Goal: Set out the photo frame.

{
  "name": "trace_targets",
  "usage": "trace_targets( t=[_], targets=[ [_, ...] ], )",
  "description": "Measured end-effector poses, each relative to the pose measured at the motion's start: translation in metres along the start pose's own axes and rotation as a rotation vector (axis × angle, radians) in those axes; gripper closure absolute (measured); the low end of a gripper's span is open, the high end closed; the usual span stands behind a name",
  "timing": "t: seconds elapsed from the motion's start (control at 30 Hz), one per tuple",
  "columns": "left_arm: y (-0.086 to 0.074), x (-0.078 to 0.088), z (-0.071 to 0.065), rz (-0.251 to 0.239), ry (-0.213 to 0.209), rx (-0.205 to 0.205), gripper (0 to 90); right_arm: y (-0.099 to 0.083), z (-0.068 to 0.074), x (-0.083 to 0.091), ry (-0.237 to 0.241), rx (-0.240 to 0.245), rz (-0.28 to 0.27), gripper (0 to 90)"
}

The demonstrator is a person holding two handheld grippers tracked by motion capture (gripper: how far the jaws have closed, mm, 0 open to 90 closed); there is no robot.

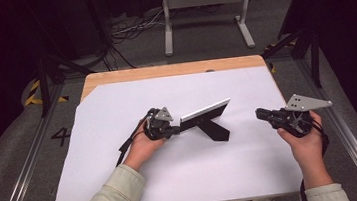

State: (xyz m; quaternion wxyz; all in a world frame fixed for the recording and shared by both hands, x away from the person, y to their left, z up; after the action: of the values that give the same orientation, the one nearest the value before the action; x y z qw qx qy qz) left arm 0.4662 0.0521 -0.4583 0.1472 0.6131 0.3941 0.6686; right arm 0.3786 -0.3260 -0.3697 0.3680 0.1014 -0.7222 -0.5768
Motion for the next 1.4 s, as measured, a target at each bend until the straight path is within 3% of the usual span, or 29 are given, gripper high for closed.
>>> trace_targets(
  t=[0.37, 0.63, 1.4],
  targets=[
    [0.002, -0.002, -0.015, 0.001, -0.122, -0.084, 90.0, 0.003, 0.001, -0.003, 0.012, 0.002, -0.005, 84.9],
    [0.005, -0.005, -0.024, 0.006, -0.182, -0.124, 90.0, 0.003, -0.001, -0.002, 0.007, 0.000, -0.010, 84.8],
    [0.021, -0.017, -0.060, 0.092, -0.300, -0.244, 90.0, 0.003, -0.003, 0.002, 0.000, -0.010, -0.016, 84.7]
  ],
)
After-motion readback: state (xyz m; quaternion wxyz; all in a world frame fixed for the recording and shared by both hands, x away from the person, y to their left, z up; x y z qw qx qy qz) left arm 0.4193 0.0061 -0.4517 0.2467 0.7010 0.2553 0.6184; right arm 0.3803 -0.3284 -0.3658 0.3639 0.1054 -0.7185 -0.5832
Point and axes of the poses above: each handheld gripper's, and its own axes: x roughly backward along the jaws, y roughly out of its top, z roughly to its left, the point moved 2 cm from there along -x, roughly forward along the jaws, and after that the axes turned 2 degrees about -y, right-handed, at the moved point
